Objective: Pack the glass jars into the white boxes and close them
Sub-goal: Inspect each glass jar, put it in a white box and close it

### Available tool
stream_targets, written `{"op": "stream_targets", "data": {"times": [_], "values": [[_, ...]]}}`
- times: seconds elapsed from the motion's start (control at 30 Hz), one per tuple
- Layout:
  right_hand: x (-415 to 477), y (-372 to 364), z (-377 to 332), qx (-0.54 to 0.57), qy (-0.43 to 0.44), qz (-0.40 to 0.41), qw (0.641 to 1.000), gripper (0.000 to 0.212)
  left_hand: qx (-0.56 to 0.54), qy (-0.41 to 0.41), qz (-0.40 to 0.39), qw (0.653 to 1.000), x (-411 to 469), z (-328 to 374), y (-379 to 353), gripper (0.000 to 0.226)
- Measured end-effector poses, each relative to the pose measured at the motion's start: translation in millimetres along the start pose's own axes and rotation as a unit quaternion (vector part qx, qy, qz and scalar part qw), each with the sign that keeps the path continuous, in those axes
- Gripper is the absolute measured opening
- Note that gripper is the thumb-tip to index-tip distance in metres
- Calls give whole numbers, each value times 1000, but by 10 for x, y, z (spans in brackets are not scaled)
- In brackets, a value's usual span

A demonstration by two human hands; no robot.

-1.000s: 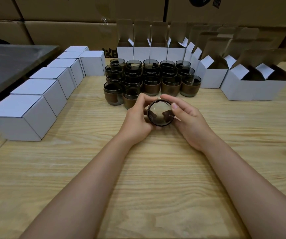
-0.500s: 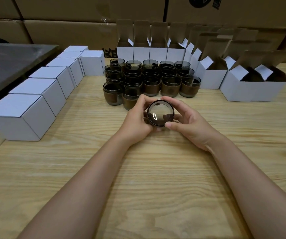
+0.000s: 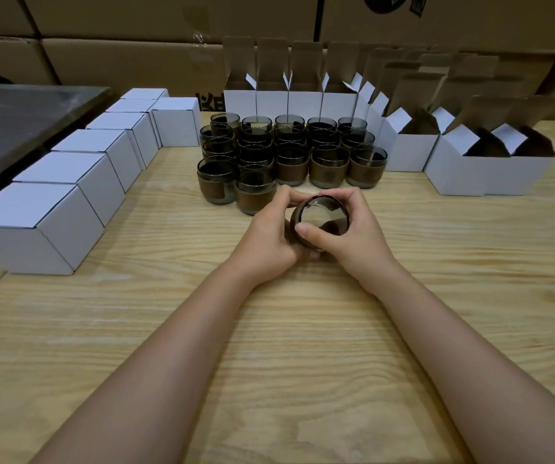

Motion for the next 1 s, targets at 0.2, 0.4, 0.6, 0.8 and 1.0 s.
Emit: {"op": "stream_targets", "data": {"times": [0.2, 0.4, 0.6, 0.8, 1.0], "values": [[32, -9, 14, -5, -9, 56, 998, 33, 33, -21, 2, 999, -6, 15, -13, 72], [48, -9, -10, 25, -8, 77, 997, 13, 37, -11, -6, 999, 0, 17, -14, 73], [24, -15, 5, 92, -47, 51, 993, 23, 18, 6, -5, 1000, 6, -20, -9, 71], [29, 26, -19, 194, -46, -77, 977, 46, -57, 39, 31, 997, 19, -69, 26, 68], [19, 13, -30, 168, -29, -105, 980, 65, -90, 59, 33, 994, 14, -56, 30, 65]]}}
Point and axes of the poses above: each hand's wrist, its own x-axis towards the middle knuckle, its own y-axis out of the back of the hand, z = x × y, the point moved 4 cm from there along x, towards the middle knuckle, and after that the axes turned 3 degrees about -y, right-handed, at the moved point
